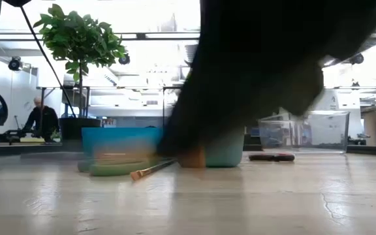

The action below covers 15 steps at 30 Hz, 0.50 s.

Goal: Pick & Place Paint Supplies
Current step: Put the big blue paint brush into the blue bin

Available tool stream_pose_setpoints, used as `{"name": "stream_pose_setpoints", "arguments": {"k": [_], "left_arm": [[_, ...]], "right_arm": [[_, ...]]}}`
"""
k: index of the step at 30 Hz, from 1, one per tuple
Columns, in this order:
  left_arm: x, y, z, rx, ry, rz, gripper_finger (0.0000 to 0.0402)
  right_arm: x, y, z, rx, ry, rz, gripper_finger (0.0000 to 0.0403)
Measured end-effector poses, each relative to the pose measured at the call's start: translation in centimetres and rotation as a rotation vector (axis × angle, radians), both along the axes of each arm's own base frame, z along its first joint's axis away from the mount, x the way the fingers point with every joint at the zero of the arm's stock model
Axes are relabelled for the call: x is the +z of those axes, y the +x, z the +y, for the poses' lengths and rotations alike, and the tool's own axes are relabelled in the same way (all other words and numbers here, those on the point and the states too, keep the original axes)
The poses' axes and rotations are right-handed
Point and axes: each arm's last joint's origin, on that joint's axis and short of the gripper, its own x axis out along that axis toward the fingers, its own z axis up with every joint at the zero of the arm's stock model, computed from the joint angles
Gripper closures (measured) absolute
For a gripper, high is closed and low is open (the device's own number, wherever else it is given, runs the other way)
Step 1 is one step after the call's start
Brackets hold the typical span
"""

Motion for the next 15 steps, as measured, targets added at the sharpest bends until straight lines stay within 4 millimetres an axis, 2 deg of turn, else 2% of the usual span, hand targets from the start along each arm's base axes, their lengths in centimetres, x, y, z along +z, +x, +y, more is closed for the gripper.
{"name": "stream_pose_setpoints", "arguments": {"k": [5, 9, 15], "left_arm": [[0.1, -0.5, 0.3, 0.063, -0.017, 0.021, 0.0251], [0.9, -0.8, -0.1, 0.032, -0.089, -0.039, 0.0251], [2.3, -2.5, 1.6, 0.116, -0.107, -0.067, 0.0251]], "right_arm": [[4.2, -0.1, 0.1, 0.021, 0.033, -0.086, 0.0395], [7.9, -0.5, 0.0, 0.046, 0.056, -0.158, 0.0395], [12.4, -2.7, -0.5, -0.003, 0.059, -0.23, 0.0395]]}}
